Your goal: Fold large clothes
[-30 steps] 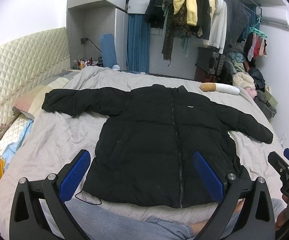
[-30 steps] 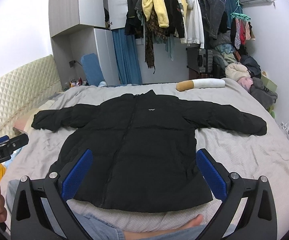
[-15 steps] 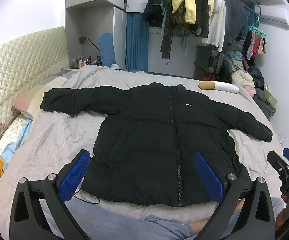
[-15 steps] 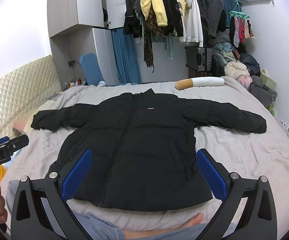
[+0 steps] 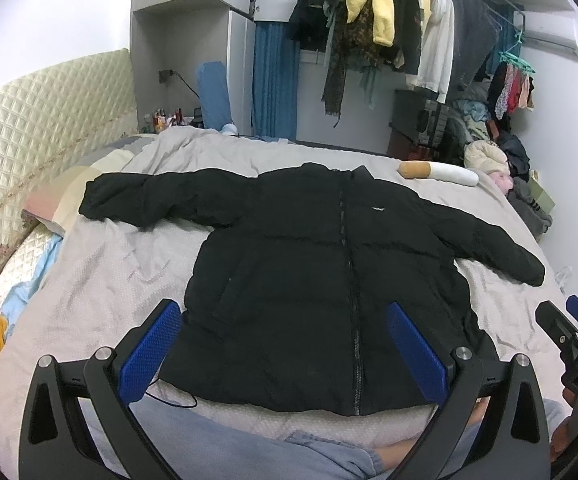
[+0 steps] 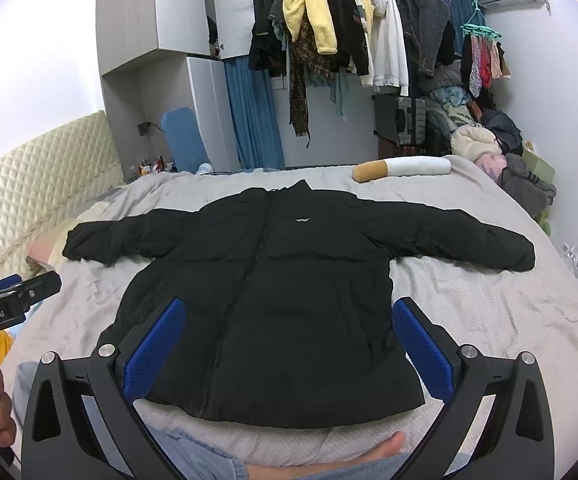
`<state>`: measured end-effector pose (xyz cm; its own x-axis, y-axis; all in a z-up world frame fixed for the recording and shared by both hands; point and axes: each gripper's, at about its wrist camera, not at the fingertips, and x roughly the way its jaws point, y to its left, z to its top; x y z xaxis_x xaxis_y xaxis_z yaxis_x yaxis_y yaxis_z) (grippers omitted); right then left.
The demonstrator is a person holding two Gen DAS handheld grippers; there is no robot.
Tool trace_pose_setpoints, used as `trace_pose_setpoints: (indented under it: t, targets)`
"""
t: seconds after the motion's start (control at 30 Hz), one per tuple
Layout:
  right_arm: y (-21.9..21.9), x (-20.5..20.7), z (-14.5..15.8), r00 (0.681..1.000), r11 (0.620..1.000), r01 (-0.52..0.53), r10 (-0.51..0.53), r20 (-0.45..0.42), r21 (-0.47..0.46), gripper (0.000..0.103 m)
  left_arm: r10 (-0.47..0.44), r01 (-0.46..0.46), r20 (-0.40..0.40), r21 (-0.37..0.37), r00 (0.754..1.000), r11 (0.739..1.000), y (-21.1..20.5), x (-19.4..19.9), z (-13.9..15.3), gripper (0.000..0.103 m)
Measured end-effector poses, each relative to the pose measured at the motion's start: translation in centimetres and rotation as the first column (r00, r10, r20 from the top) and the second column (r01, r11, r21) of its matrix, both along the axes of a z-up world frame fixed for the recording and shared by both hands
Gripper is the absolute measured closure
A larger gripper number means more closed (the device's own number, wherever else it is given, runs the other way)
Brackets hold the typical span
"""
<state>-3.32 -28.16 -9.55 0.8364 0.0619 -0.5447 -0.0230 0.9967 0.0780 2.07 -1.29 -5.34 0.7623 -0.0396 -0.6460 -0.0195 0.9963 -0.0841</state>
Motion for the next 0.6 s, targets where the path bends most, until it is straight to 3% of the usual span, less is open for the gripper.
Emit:
trace_pose_setpoints:
  t: [0.33, 0.6]
  targets:
    - [-1.5, 0.9, 0.1, 1.000, 0.998, 0.023, -0.022, -0.010, 0.054, 0.000, -0.004, 0.004, 0.002, 0.005, 1.000, 1.000, 0.0, 0.9, 0.2, 0.000]
    - [-3.3, 2.5, 3.0, 0.997, 0.997, 0.064, -0.065, 0.036, 0.045, 0.000, -0.025, 0.025, 0.030, -0.007, 0.999, 1.000, -0.5, 2.9, 2.6, 0.000]
